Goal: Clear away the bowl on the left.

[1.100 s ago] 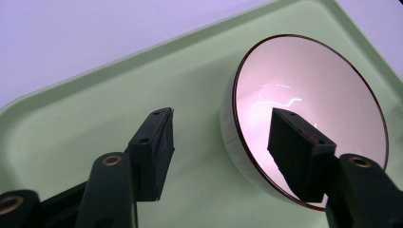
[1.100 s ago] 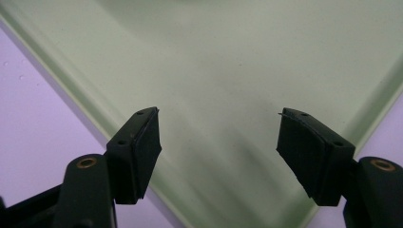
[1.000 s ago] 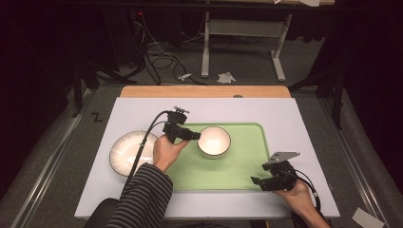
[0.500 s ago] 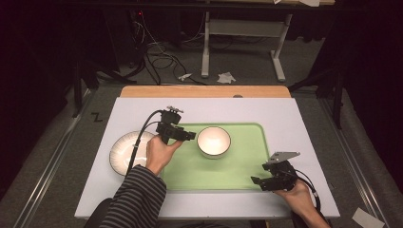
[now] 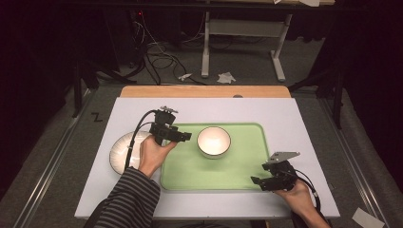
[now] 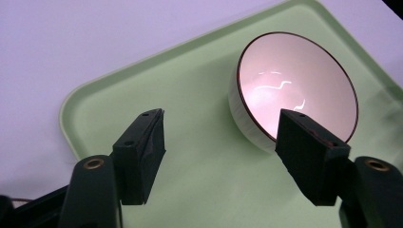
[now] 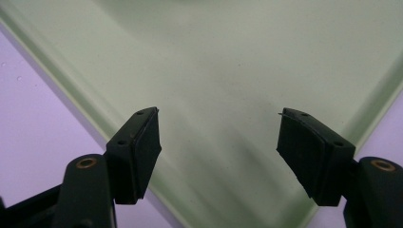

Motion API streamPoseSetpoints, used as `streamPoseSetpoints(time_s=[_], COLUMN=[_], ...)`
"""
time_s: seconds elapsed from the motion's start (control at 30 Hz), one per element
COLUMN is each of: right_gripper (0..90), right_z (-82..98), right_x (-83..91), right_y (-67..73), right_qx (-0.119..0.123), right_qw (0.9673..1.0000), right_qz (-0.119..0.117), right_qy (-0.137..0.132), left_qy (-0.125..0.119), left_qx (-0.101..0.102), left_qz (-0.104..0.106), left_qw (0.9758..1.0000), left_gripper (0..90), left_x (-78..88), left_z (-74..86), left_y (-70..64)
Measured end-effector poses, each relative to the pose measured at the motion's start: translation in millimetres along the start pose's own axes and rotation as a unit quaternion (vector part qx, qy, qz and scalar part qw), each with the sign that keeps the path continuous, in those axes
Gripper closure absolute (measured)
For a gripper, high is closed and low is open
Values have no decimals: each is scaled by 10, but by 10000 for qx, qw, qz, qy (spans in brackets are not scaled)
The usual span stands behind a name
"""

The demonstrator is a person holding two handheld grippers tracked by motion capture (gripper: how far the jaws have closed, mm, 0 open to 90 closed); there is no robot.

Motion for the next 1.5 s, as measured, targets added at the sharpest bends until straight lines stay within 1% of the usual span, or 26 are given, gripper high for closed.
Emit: streamPoseSetpoints(time_s=[0.17, 0.27, 0.47, 0.53, 0.63, 0.93, 1.1, 1.13, 1.2, 1.37, 1.47, 1.5], right_gripper=[323, 323, 323, 322, 322, 323, 323, 323, 323, 323, 322, 322], right_z=[1, 1, 1, 1, 0, -1, -4, 0, -1, -3, -2, 0], right_x=[-6, -4, -9, -8, -6, -7, -7, -9, -7, -6, -7, -9], right_y=[-5, -4, -6, -4, -2, -3, 2, -6, -5, -2, -3, -7], right_qx=[-16, -18, 9, -16, -3, -15, 13, 0, -15, 12, -9, 4], right_qw=[10000, 10000, 10000, 10000, 10000, 10000, 10000, 10000, 10000, 10000, 10000, 10000], right_qz=[-11, -22, -7, -15, -13, -22, -20, 6, -10, -8, 1, 6], right_qy=[0, -4, 26, 19, 2, -5, -16, 23, 9, -9, 10, 23], left_qy=[13, -46, -73, -76, -103, -215, -249, -268, -303, -300, -324, -328], left_qx=[-56, -52, -86, -118, -91, 38, 35, 32, 31, 19, 64, 62], left_qz=[-75, -97, -143, -186, -190, -94, -147, -152, -173, -300, -244, -265], left_qw=[10000, 9999, 9998, 9997, 9997, 9997, 9996, 9995, 9994, 9991, 9992, 9991], left_gripper=[313, 309, 307, 306, 301, 297, 293, 293, 293, 301, 306, 306], left_x=[30, 63, 118, 135, 158, 243, 315, 334, 364, 412, 439, 445], left_z=[34, 55, 98, 109, 127, 208, 247, 252, 261, 309, 328, 334], left_y=[4, 12, 16, 23, 36, 93, 114, 113, 115, 136, 142, 153])
Point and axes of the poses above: each handheld gripper's, and its own axes: x roughly backward along the jaws, z roughly out of its underside, y roughly to its left, the point moved 6 cm from there along -x, roughly forward along the jaws, and after that the axes turned 9 degrees about y, right-handed, at the moved point
